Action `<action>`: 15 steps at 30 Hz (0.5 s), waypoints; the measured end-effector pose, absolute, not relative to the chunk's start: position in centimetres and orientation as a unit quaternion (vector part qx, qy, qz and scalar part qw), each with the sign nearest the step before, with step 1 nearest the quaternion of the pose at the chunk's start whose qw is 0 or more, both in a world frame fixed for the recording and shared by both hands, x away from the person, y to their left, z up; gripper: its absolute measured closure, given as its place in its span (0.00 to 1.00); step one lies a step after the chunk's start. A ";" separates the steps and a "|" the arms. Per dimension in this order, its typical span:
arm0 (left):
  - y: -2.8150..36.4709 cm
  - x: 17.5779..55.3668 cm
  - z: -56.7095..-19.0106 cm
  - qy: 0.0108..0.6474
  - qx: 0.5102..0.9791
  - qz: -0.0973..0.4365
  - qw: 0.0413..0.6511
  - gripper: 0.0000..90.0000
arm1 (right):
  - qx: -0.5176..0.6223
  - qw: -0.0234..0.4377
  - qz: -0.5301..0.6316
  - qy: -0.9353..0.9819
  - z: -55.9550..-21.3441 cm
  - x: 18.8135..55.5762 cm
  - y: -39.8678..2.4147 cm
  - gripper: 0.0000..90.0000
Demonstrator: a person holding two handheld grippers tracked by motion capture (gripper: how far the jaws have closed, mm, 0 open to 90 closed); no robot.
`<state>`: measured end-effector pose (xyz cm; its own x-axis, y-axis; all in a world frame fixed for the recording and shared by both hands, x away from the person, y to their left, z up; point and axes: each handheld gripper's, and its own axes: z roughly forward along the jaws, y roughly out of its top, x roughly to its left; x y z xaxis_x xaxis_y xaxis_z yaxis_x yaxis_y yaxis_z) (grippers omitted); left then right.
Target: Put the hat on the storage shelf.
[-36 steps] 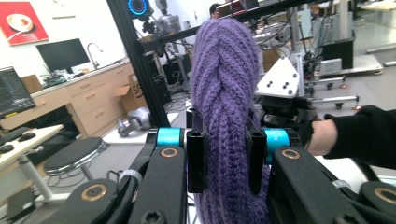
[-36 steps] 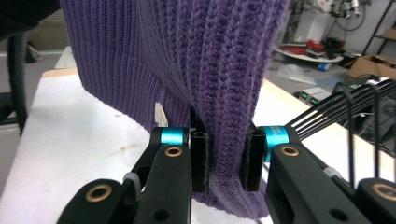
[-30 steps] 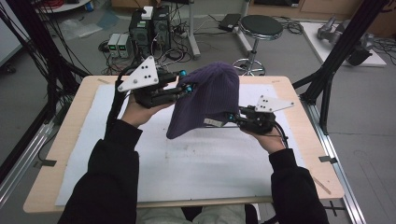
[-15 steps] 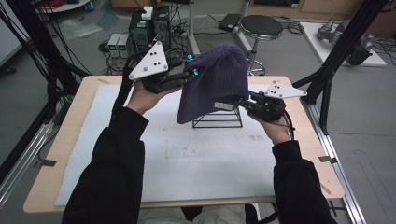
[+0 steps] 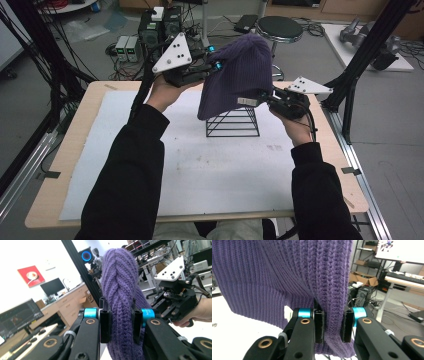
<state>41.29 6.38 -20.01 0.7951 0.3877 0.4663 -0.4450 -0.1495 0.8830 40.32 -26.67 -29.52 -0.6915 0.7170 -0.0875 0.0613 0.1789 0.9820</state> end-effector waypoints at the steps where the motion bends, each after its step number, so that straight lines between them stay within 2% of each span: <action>1: 6.4 41.5 -20.0 -0.024 0.686 0.321 0.653 0.85 | 0.279 0.282 0.581 0.711 -29.5 40.3 -26.7 0.88; 8: 5.8 42.4 -20.0 -0.023 0.671 0.333 0.662 0.85 | 0.293 0.309 0.577 0.697 -29.4 40.5 -26.8 0.87; 15: 5.4 42.6 -19.5 -0.014 0.662 0.336 0.670 0.85 | 0.298 0.313 0.592 0.680 -29.0 40.5 -27.2 0.87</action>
<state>42.61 5.35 -19.54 0.7738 0.4311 0.4641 -0.4693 -0.1018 0.8771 40.45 -27.16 -29.02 -0.6256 0.7768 -0.0726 0.0341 0.1202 0.9922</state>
